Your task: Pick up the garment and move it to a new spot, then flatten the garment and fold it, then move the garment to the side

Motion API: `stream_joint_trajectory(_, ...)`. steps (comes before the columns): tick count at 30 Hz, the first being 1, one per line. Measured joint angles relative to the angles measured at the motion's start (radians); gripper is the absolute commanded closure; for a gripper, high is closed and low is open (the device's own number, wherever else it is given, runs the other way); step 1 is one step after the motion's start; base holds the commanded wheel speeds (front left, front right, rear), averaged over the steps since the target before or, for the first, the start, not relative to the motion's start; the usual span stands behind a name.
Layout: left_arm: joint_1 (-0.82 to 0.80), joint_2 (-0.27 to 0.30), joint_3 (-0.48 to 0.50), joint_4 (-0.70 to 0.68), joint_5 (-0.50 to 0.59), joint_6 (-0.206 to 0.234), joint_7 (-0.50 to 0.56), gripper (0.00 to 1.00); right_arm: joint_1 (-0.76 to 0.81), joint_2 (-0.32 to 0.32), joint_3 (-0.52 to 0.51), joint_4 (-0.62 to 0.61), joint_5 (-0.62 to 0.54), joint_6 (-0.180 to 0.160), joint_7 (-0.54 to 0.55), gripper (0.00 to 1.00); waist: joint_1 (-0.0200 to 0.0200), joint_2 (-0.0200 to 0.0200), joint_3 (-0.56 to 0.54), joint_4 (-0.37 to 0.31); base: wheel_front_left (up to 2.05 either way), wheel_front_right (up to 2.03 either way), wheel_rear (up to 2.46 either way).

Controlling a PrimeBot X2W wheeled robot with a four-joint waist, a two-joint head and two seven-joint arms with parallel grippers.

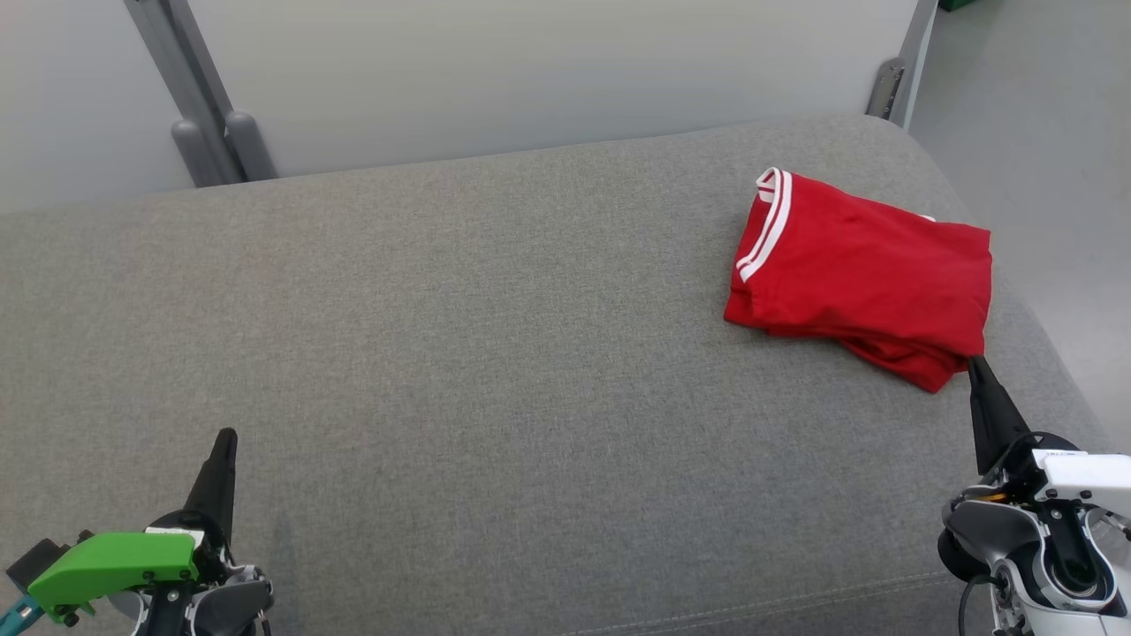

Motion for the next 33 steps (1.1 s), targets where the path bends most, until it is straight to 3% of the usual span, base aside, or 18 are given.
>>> stream_joint_trajectory(33,0.000,-0.001,0.000,0.000,0.000,0.000,0.000,1.00,0.000,0.000,0.000,-0.001,0.002,0.000,0.000,1.00,0.0000,0.0000,0.000,0.000,0.00,0.00,0.00)
